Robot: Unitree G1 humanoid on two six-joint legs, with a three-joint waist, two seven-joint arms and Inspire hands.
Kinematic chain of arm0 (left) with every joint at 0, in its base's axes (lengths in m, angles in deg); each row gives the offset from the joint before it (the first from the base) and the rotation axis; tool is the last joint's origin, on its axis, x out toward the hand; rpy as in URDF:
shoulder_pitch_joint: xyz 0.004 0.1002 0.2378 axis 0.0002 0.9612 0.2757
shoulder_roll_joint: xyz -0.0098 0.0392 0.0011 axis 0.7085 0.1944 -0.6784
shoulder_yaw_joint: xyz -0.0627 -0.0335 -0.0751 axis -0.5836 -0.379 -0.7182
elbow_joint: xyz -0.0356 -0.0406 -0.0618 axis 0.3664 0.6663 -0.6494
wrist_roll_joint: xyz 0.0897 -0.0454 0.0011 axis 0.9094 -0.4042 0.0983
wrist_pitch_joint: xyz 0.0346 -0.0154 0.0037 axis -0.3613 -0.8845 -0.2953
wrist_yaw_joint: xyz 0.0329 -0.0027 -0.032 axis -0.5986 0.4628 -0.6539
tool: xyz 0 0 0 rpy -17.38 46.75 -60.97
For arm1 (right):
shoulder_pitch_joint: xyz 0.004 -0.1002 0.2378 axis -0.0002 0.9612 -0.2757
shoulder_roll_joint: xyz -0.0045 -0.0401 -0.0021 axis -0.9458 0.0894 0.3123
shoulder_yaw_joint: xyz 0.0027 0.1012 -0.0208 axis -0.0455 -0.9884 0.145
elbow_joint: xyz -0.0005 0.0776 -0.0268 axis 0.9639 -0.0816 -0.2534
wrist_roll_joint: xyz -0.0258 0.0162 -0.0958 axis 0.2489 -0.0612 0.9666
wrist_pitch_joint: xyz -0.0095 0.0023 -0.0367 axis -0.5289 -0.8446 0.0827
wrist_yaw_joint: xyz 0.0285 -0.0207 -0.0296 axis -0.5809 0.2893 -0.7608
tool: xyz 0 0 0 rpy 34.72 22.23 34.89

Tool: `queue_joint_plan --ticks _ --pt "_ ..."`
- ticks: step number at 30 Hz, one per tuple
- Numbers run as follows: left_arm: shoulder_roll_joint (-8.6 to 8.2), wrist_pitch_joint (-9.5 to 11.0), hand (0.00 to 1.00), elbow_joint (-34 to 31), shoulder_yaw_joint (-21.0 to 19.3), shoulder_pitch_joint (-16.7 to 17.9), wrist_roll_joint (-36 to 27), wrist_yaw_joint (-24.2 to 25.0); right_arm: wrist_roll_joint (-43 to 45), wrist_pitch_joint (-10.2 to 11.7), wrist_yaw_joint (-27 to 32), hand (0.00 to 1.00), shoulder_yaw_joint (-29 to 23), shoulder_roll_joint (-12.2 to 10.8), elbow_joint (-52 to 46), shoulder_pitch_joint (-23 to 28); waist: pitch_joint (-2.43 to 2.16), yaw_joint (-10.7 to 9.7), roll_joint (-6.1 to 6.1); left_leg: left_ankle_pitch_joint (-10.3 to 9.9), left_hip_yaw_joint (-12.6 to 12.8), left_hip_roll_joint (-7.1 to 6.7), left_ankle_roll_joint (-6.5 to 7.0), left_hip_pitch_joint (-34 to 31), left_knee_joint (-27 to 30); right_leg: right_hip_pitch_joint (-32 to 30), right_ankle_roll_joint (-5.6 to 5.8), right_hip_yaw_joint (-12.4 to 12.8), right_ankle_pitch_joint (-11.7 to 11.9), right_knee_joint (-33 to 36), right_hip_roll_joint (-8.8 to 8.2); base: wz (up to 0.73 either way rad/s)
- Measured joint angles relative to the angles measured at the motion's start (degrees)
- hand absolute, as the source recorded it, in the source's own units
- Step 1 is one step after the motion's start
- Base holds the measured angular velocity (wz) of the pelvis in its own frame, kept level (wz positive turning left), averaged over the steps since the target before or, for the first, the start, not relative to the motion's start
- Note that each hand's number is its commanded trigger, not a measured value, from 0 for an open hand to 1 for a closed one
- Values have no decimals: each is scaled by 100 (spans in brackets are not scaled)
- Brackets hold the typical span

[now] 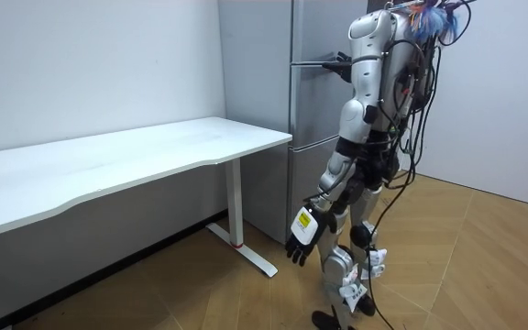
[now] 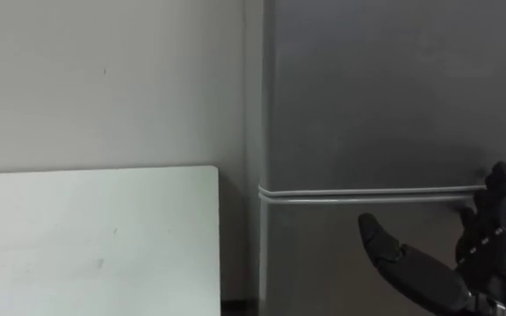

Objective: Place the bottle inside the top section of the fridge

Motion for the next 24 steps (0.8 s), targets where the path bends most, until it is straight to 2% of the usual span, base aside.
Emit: queue_joint_plan --ticks 7,8,9,10,12,13,15,19,22,23,24 --pt "1 -2 0 17 6 -14 57 39 147 15 0 0 102 -27 -3 0 -7 1 7 31 6 26 -35 -50 6 -18 -41 -19 33 -72 28 0" --pt "-2 -4 0 9 9 -16 58 84 156 16 0 0 108 -58 -9 0 -11 0 10 37 2 28 -40 -50 7 -13 -42 -32 33 -75 28 4" --pt "-4 -11 0 -43 9 -13 58 99 213 16 0 0 112 -121 -11 0 -33 5 44 40 -11 30 -42 -55 41 -6 -43 -50 33 -77 28 6" --pt "-6 -11 0 -69 8 -12 58 99 267 16 1 0 113 -166 -11 0 -28 8 35 41 -22 32 -43 -63 60 -4 -45 -60 33 -77 28 8" --pt "-9 -8 0 -155 16 -9 69 99 362 16 2 0 135 -253 -10 0 -46 10 69 43 -61 33 -46 -80 82 4 -53 -92 38 -83 27 8" --pt "-5 0 0 -175 12 -8 65 99 361 16 2 0 140 -252 -8 0 -32 9 46 53 -66 33 -49 -77 79 9 -58 -101 41 -86 26 5" --pt "6 1 0 -161 9 -10 64 100 361 16 2 0 166 -252 -8 0 -38 10 61 65 -71 35 -54 -75 77 16 -63 -109 44 -87 26 2" --pt "7 3 0 -129 -1 42 43 103 360 16 1 0 178 -252 -5 0 -18 29 31 78 -77 38 -58 -75 75 18 -64 -116 44 -88 26 0" --pt "13 5 0 27 -4 33 42 102 342 16 1 0 180 -252 -5 0 -29 24 48 80 -87 36 -57 -80 53 20 -64 -139 36 -73 17 2" --pt "15 5 0 44 -8 38 44 102 341 16 0 0 176 -252 -5 0 -15 -1 22 84 -92 31 -53 -83 44 23 -53 -157 23 -64 8 8" --pt "14 5 0 62 -25 48 49 107 341 16 -1 0 152 -252 -5 0 -32 -2 58 85 -91 26 -51 -85 47 24 -42 -162 16 -62 4 7"
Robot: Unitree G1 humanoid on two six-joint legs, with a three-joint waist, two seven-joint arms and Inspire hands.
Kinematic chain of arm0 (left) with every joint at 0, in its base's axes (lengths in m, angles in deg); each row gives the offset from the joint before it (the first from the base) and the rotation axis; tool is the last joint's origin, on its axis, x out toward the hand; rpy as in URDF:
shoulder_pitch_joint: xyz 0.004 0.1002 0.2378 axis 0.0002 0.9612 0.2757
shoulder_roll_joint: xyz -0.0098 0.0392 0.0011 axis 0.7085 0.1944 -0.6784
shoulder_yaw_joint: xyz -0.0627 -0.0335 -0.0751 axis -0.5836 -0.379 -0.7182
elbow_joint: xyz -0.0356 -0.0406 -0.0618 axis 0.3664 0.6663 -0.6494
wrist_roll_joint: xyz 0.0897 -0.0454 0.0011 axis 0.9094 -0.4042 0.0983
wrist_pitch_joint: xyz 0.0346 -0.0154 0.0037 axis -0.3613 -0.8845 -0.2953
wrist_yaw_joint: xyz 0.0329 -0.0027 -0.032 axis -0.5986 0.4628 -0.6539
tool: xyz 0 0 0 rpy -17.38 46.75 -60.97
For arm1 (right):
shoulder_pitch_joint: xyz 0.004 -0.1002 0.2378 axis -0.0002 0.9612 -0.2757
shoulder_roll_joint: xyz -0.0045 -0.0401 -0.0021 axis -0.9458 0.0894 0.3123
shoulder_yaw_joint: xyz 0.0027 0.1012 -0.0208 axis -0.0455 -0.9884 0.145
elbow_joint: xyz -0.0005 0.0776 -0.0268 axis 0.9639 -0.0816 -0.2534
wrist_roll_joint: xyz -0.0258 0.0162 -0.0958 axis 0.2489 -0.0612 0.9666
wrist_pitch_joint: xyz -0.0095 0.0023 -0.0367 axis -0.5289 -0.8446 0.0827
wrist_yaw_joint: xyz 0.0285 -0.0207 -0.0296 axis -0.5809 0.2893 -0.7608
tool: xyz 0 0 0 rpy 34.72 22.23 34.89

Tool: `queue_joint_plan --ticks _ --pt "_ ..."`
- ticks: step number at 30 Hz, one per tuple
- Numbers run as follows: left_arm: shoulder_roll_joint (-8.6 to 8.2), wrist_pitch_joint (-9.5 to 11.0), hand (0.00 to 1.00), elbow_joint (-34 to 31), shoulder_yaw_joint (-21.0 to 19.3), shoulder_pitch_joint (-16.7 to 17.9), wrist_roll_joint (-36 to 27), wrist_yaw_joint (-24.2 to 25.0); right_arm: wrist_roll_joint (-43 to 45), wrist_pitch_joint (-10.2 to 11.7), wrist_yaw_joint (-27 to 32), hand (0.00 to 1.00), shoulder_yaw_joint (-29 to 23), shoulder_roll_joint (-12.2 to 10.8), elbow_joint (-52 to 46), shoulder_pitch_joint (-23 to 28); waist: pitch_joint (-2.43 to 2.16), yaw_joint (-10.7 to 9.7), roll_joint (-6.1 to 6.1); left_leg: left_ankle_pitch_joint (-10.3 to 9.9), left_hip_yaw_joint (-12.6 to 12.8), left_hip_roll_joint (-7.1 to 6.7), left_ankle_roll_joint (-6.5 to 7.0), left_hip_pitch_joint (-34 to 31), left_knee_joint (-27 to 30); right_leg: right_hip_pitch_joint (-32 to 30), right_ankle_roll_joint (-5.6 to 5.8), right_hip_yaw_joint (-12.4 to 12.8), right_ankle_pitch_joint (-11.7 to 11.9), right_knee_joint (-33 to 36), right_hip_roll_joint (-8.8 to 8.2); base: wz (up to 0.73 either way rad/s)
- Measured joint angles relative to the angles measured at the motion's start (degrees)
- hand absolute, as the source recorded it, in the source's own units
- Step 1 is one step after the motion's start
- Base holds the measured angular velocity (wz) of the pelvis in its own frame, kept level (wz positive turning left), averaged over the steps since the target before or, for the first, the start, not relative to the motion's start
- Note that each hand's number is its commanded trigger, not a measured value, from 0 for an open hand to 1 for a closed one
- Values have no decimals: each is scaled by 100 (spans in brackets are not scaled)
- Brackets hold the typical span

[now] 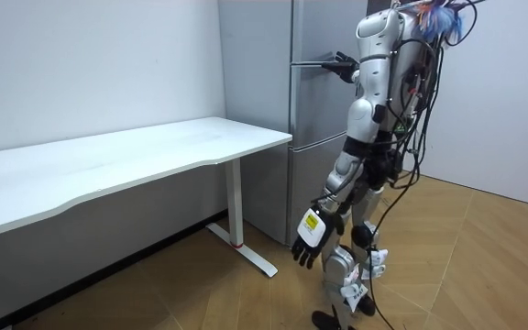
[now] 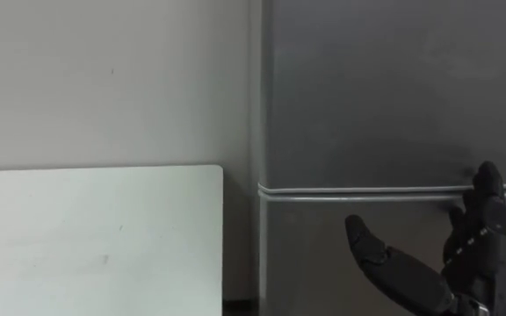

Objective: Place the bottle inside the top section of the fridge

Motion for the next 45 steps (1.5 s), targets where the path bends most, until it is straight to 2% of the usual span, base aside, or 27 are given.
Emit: queue_joint_plan --ticks 2,4,5,6,7,9,13,15,19,21,23,28,31,35,41,45 --pt "14 0 0 24 -17 11 -3 24 -1 0 -10 0 -24 10 0 1 14 -35 -24 -1 0 0 1 -28 32 7 16 -26 -10 0 -7 7" --pt "48 0 0 16 -43 17 0 121 -1 0 -10 0 -87 17 6 11 8 -61 -13 -1 3 -1 1 -40 37 24 18 -68 -8 -14 -17 12" --pt "53 0 0 16 -142 18 6 168 -14 0 -10 0 -117 30 8 27 19 -66 -30 -1 3 -2 2 -37 39 40 21 -94 -10 -16 -24 13" --pt "54 0 0 12 -197 19 11 184 -32 0 -10 0 -130 40 8 32 6 -70 -10 -1 3 -4 2 -36 40 42 20 -102 -10 -14 -28 11" --pt "62 -3 0 -27 -261 12 27 193 -39 -1 -16 0 -150 63 9 33 18 -99 -30 -2 2 -7 3 -41 40 43 24 -127 -13 -8 -39 11" --pt "65 2 0 -35 -392 -2 77 205 -39 -14 -29 0 -191 81 9 33 10 -124 -18 2 2 -12 8 -52 35 34 33 -137 -18 -5 -47 6" --pt "74 3 0 -30 -749 6 131 212 -30 -41 -80 0 -214 221 10 59 -2 -199 -1 2 2 -18 12 -70 38 21 10 -136 -3 6 -55 1" --pt "74 3 0 -35 -892 16 143 210 -31 -45 -101 0 -234 319 10 86 16 -291 -27 4 2 -25 15 -70 39 45 20 -155 0 4 -70 11" --pt "94 4 0 -38 -1019 35 163 200 -28 -45 -190 0 -381 336 9 99 37 -385 -65 3 4 -31 19 -65 31 67 43 -158 -14 -11 -71 7" --pt "97 6 0 -37 -1112 34 165 196 42 -39 -238 0 -566 415 -10 84 22 -380 -82 3 3 -33 19 -53 23 83 47 -160 -17 -21 -69 5" --pt "128 14 0 -38 -1142 49 238 181 68 67 -287 0 -971 737 -110 31 -33 -320 -153 3 2 -32 18 -24 -19 142 56 -164 -20 -104 -50 9" --pt "124 29 0 -42 -1167 239 257 110 676 481 -217 0 -1567 952 -131 -213 -46 -312 -236 -8 16 -26 8 140 -60 329 67 -222 -19 -281 -29 5" --pt "126 26 0 -119 -1169 261 275 57 951 588 -144 0 -1663 955 -129 -216 -44 -335 -211 -34 16 -27 14 140 -68 375 83 -300 -16 -312 -39 8" --pt "125 8 0 -280 -1228 266 304 9 1106 584 -139 0 -1845 956 -101 -226 -44 -323 -177 -32 17 -36 13 178 -156 414 87 -311 -18 -309 -42 1" --pt "121 -96 0 -307 -1229 275 351 -19 1099 571 7 0 -2234 955 216 -246 -28 -345 -193 -32 14 -52 14 227 -168 502 104 -305 -28 -399 -40 1" --pt "122 -123 0 -308 -1234 275 272 -19 1078 572 129 0 -2269 956 307 -247 -20 -364 -195 -32 16 -55 14 273 -186 546 119 -297 -45 -402 -40 0"
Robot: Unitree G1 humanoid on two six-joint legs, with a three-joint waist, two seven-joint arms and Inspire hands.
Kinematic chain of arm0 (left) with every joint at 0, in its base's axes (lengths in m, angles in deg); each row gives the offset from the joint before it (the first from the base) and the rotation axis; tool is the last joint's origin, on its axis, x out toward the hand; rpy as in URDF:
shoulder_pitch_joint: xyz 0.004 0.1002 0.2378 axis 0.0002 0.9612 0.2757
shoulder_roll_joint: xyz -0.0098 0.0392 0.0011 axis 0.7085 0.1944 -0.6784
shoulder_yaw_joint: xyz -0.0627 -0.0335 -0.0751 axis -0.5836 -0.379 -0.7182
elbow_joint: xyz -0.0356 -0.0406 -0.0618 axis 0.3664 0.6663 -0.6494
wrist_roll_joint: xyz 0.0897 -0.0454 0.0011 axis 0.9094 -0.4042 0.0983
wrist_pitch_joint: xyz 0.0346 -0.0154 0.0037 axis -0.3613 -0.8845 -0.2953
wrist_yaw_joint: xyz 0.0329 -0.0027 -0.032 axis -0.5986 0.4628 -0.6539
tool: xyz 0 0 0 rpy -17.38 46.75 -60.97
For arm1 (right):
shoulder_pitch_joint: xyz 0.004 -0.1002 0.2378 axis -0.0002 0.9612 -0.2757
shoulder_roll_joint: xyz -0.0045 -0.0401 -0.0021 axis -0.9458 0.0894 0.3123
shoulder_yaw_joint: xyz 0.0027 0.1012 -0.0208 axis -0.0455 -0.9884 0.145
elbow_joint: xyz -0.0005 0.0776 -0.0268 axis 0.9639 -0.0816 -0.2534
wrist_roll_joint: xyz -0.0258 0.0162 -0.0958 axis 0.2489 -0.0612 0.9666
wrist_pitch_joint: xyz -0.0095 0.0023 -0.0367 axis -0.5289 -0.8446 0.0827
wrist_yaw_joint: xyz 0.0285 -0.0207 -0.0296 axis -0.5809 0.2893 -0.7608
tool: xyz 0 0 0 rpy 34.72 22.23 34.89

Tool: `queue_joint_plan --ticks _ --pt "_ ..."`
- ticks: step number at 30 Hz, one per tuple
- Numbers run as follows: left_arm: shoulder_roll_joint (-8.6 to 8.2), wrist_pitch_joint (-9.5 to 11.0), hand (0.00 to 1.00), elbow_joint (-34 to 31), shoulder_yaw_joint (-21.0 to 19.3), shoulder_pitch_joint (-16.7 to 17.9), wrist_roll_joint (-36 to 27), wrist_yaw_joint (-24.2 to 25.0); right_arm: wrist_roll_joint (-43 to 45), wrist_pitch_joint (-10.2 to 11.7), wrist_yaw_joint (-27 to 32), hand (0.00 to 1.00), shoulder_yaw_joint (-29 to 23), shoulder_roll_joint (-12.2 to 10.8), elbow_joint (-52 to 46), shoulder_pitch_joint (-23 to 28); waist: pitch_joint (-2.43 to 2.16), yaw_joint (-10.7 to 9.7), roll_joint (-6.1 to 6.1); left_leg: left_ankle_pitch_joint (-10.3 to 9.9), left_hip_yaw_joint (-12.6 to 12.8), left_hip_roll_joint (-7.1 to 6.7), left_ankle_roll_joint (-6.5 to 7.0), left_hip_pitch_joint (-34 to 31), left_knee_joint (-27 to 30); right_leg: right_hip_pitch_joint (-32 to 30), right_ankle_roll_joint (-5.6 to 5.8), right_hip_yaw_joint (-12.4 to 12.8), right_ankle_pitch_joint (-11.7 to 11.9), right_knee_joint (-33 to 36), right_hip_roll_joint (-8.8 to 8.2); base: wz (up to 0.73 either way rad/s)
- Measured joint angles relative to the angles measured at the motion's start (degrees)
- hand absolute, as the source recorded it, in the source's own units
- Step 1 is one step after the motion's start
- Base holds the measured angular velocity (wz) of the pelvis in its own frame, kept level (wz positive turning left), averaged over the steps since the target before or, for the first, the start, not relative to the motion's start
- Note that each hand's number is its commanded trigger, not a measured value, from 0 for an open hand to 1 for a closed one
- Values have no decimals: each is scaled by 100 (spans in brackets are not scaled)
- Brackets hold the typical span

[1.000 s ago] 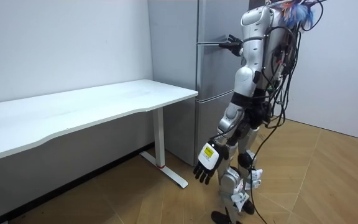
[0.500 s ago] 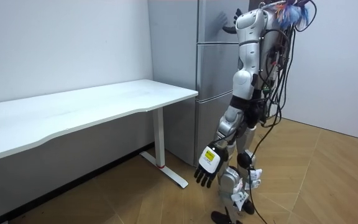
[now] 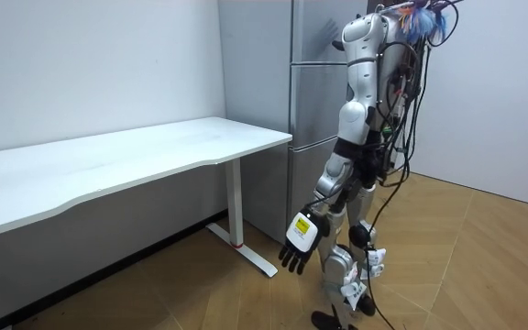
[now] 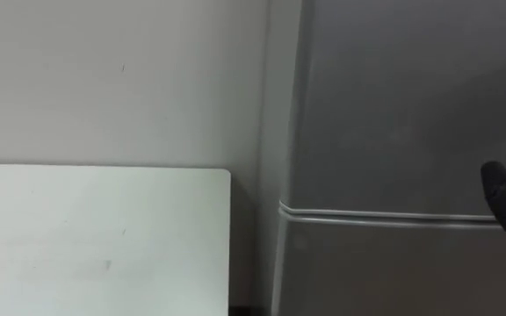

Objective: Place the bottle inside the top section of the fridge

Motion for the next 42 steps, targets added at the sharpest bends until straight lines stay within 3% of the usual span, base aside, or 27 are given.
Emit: queue_joint_plan --ticks 9,21,23,31,39,42 --pt "-18 -133 0 -175 -101 22 6 -30 -32 -75 162 0 -52 -3 506 44 -6 -19 -5 -1 -18 0 0 -15 -15 -17 6 22 -4 -5 5 0" --pt "-42 -209 0 -180 -97 64 3 -185 -1373 -151 326 0 -267 -67 1138 452 -28 -123 20 -2 -13 -26 3 -19 -16 -8 21 11 -17 1 -12 1" --pt "-47 -230 0 -193 -88 86 2 -269 -1583 -241 384 0 -269 -209 1341 475 -32 -146 56 -4 -7 -31 6 -17 -11 -25 27 18 -20 1 -19 0" --pt "-102 -350 0 -452 -91 92 60 -406 -1781 -260 547 0 -227 -431 2077 607 -43 -117 190 -7 19 -39 14 7 -15 -49 32 72 -20 23 -24 -2" --pt "-155 -381 0 -451 -87 135 -14 -517 -2243 -377 722 0 14 -468 3206 689 -27 -98 148 -6 13 -56 15 11 -17 -69 55 99 -81 36 -41 0" --pt "-163 -381 0 -451 -82 133 -4 -520 -2232 -375 698 0 272 -616 3668 703 -20 -103 106 -7 14 -58 14 4 -23 -61 57 100 -82 5 -38 0"
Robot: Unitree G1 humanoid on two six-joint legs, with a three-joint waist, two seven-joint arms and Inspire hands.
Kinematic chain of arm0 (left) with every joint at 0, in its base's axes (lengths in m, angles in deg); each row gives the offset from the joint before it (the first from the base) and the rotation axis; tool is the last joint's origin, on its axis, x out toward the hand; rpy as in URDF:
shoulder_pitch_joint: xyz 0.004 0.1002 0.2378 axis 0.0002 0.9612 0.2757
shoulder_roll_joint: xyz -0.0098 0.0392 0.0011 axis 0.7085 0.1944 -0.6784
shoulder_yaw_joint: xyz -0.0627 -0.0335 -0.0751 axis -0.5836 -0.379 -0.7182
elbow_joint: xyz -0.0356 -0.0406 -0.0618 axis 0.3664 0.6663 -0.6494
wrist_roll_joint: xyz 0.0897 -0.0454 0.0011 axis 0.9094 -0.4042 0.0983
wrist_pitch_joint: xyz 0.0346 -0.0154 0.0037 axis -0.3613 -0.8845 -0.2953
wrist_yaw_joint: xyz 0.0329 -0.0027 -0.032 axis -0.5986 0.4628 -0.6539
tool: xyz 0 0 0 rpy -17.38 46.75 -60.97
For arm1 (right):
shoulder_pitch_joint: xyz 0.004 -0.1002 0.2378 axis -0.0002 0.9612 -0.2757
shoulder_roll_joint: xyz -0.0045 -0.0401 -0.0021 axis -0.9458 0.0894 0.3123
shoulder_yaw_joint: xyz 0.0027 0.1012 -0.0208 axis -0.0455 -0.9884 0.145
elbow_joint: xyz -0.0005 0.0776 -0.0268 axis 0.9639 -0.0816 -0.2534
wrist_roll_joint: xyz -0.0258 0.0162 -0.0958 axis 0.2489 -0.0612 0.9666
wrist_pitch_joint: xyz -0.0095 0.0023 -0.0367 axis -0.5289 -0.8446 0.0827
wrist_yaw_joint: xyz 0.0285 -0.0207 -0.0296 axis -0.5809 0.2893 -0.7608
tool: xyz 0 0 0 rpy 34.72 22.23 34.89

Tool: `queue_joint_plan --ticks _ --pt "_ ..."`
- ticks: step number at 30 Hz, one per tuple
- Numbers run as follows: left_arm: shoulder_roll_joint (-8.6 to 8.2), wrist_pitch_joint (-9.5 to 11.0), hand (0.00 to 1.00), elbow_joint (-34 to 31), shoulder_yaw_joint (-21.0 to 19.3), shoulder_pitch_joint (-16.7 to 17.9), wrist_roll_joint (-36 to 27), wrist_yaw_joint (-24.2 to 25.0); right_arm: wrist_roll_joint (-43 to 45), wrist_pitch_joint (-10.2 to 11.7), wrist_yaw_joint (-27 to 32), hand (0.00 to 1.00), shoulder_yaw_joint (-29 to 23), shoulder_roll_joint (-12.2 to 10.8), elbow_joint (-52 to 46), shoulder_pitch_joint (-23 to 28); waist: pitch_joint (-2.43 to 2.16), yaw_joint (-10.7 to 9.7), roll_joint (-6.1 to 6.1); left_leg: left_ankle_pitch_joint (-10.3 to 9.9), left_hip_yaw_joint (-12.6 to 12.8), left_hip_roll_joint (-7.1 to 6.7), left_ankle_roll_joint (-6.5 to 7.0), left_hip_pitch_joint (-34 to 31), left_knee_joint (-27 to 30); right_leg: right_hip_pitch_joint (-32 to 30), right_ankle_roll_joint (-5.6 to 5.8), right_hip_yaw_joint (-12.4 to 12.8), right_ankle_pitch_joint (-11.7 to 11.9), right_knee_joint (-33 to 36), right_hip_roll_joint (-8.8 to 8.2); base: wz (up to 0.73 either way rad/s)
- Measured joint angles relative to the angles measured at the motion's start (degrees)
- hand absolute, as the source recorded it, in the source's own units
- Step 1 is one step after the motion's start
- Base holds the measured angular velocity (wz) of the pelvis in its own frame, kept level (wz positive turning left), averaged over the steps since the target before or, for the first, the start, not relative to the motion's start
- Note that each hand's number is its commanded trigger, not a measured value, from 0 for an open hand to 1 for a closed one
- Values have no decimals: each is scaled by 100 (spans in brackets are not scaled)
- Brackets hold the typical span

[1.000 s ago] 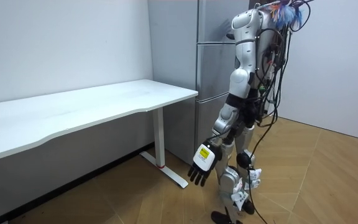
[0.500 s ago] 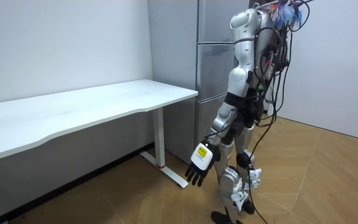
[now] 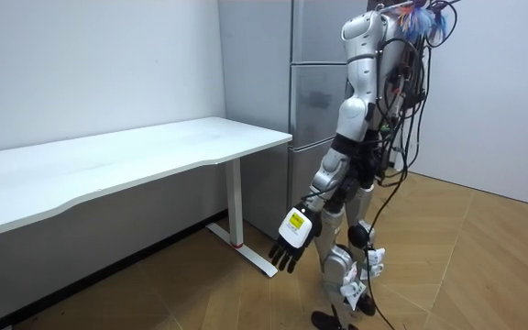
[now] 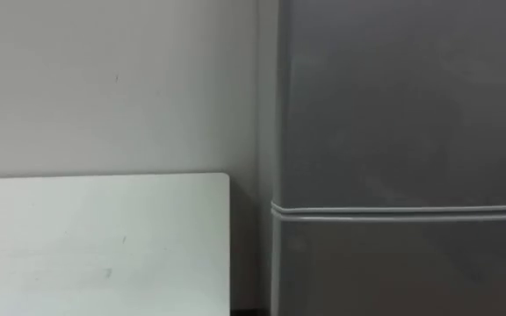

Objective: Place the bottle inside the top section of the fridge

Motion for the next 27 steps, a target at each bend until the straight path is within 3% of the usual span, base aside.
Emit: queue_joint_plan --ticks 5,15,20,27 --pt "-67 -2 0 -105 0 54 26 -82 -41 -59 -296 0 265 -172 789 186 14 8 -10 -1 0 -8 -1 -22 -3 8 0 39 1 4 -1 3" --pt "-186 8 0 -94 104 96 3 -152 -148 -248 -1132 0 704 -373 2920 150 8 8 153 -2 9 -26 0 68 -10 95 13 45 -13 -4 -25 0" --pt "-284 -7 0 -91 101 113 8 -136 410 -333 -1524 0 875 -438 3847 191 14 29 162 -2 57 -19 0 98 -29 91 8 65 -52 16 -20 1" --pt "-318 -8 0 -59 113 109 8 -68 1118 -510 -2179 0 1079 -482 4287 207 16 75 191 -8 -11 -15 10 44 47 66 4 39 -45 15 -21 0"
